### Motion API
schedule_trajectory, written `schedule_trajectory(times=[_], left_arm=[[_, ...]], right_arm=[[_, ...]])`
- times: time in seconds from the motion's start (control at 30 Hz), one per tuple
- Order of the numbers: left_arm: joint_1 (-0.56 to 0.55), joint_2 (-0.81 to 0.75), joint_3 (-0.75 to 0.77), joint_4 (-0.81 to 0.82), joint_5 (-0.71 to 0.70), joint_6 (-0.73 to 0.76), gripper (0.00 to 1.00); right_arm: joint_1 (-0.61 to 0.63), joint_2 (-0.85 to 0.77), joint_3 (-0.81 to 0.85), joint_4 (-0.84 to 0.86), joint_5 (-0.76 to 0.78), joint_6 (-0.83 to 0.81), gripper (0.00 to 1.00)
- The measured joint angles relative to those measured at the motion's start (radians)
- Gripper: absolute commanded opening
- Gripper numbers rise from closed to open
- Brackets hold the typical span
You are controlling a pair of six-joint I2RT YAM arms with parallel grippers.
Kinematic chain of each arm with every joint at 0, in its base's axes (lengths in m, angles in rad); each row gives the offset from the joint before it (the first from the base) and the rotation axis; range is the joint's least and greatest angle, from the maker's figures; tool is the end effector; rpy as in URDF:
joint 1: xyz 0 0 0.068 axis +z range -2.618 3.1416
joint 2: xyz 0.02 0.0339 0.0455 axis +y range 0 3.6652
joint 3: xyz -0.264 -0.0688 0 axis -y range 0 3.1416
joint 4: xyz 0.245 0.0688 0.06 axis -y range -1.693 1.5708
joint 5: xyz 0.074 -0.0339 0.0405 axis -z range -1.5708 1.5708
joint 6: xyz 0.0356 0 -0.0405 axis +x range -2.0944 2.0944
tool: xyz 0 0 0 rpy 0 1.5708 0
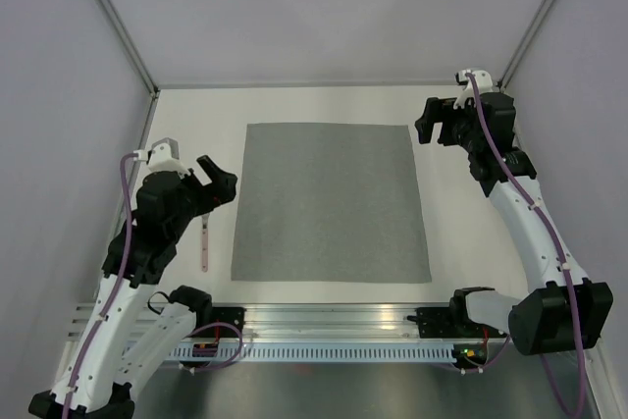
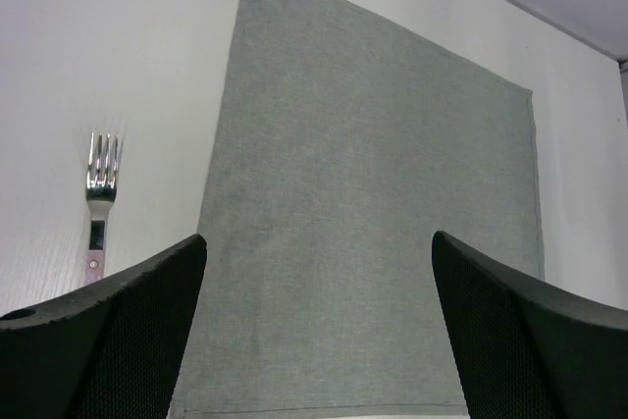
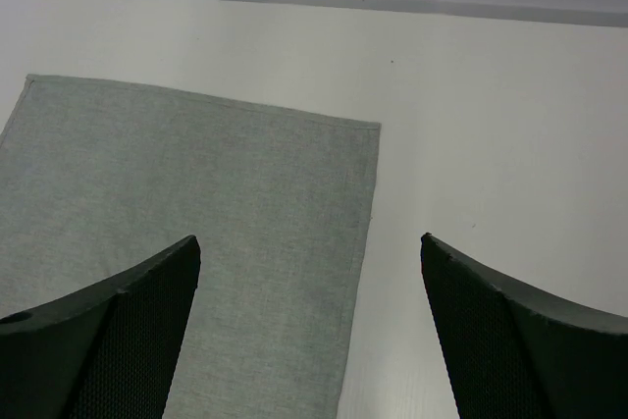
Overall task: Fold the napkin, place the utensils inside, and roll it up
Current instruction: Fold the napkin
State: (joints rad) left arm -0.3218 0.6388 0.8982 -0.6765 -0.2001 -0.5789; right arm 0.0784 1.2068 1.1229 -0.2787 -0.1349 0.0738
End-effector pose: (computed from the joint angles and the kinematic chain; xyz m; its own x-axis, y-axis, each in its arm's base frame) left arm 0.1246 -0.0341 0.3476 -0.3970 -0.4329 -0.8094 -0.0951 0.8965 -0.4328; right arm 0.2761 0.0265 0.3607 -0.3676 0.0444 -0.9289 -0.1763 0.9774 0.1165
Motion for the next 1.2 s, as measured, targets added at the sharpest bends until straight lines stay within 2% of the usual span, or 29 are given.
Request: schedule_trajectory(times=[0.17, 0.27, 0.47, 0.6, 0.73, 0.93, 1.2], left_arm=[[-0.005, 0.029, 0.000, 0.050, 0.054, 0.031, 1.00], [-0.068, 0.050, 0.000, 0.114, 0.072, 0.043, 0.98], [-0.444, 0.237, 0.026, 0.262, -0.064, 0.084, 0.95], [-0.727, 0.525, 0.121, 0.386, -0.192, 0.161, 0.94], [-0.885, 0.835, 0.245, 0.496, -0.238, 0.252, 0.91], [-1.016, 1.133, 0.372, 0.586, -0.243, 0.342, 0.86], [-1.098, 1.339, 0.428, 0.710, -0.177, 0.359, 0.82]], right_arm=[[0.000, -0.001, 0.000, -0.015, -0.018, -0.010, 0.98], [0.000, -0.002, 0.002, -0.033, -0.035, -0.021, 0.98], [-0.001, 0.013, 0.076, -0.102, -0.049, -0.035, 0.98], [-0.020, 0.068, 0.204, -0.150, -0.052, -0.037, 0.98], [-0.051, 0.090, 0.236, -0.169, -0.051, -0.037, 0.98], [-0.072, 0.091, 0.210, -0.170, -0.039, -0.035, 0.98], [-0.071, 0.098, 0.175, -0.153, -0.013, -0.033, 0.98]])
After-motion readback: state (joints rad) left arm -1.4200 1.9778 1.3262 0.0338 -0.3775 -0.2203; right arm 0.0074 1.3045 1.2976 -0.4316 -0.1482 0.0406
